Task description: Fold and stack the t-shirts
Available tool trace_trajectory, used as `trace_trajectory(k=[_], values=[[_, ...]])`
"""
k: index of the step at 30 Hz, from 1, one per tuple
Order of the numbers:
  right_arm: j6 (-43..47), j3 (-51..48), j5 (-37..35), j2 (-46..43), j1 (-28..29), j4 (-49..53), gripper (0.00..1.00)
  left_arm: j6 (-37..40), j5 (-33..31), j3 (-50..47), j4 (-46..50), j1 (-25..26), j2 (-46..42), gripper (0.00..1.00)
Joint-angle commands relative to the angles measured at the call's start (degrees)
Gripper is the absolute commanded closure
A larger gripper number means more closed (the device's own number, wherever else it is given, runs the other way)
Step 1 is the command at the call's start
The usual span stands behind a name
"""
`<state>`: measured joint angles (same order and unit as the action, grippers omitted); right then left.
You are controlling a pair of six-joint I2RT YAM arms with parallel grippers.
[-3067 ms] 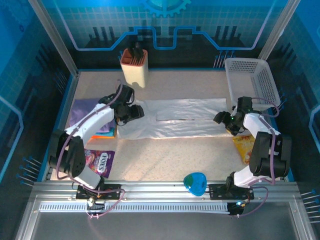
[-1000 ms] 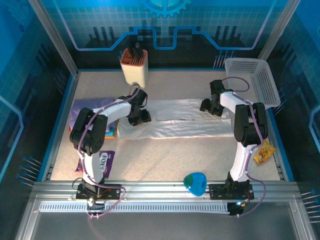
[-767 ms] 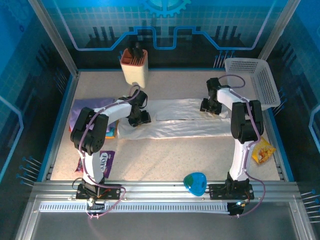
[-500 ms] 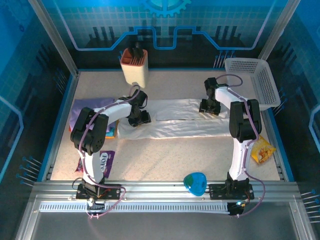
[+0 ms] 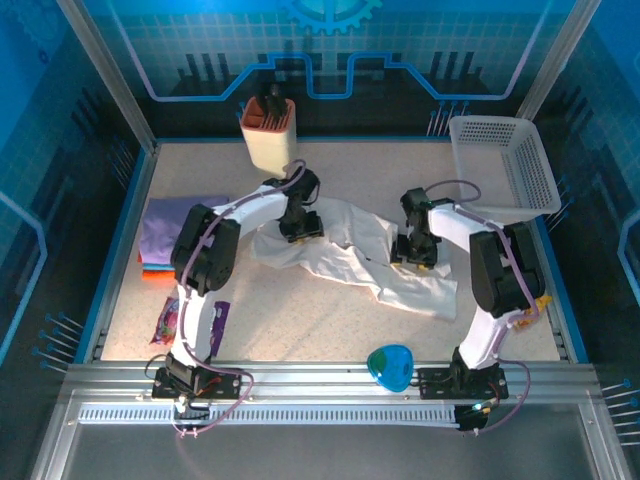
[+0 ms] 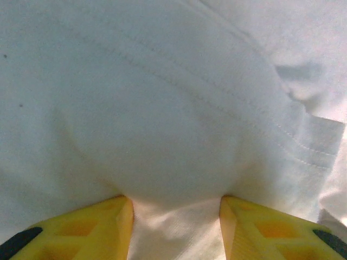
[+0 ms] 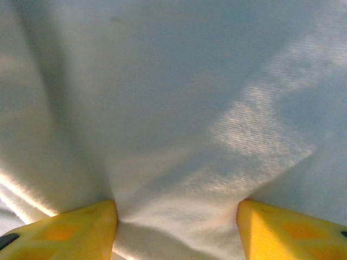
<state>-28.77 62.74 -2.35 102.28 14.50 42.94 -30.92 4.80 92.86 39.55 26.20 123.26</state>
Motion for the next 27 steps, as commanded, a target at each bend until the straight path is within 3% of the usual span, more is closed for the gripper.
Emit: trace_trajectory(k=[1, 10, 15, 20, 24, 27], values=[[-2.72, -4.68, 3.49, -2.77, 2.92, 2.24, 0.38, 1.69, 3.0, 7.73, 4.27, 2.21, 4.87, 0.53], [-11.74, -11.7, 7.67, -8.29, 12.06, -3.37, 0.37, 1.92, 6.4, 30.57, 8.13, 3.09, 19.79, 0.53], [-15.94, -11.33, 5.7, -10.55, 17.0, -3.91, 0.36, 2.72, 9.82, 44.13, 10.79, 3.15, 26.71, 0.53], [-13.29, -7.86, -1.2, -17.04, 15.56, 2.29, 0.27, 6.64, 13.19, 43.78, 9.11, 2.79, 24.66, 0.52], [-7.68, -0.76, -4.48, -21.23, 12.79, 5.11, 0.19, 8.32, 12.88, 36.27, 6.58, 1.37, 14.82, 0.47], [-2.92, 5.31, -4.94, -19.09, 11.03, 4.12, 0.18, 8.58, 12.08, 29.32, 4.94, 0.06, 5.87, 0.44]])
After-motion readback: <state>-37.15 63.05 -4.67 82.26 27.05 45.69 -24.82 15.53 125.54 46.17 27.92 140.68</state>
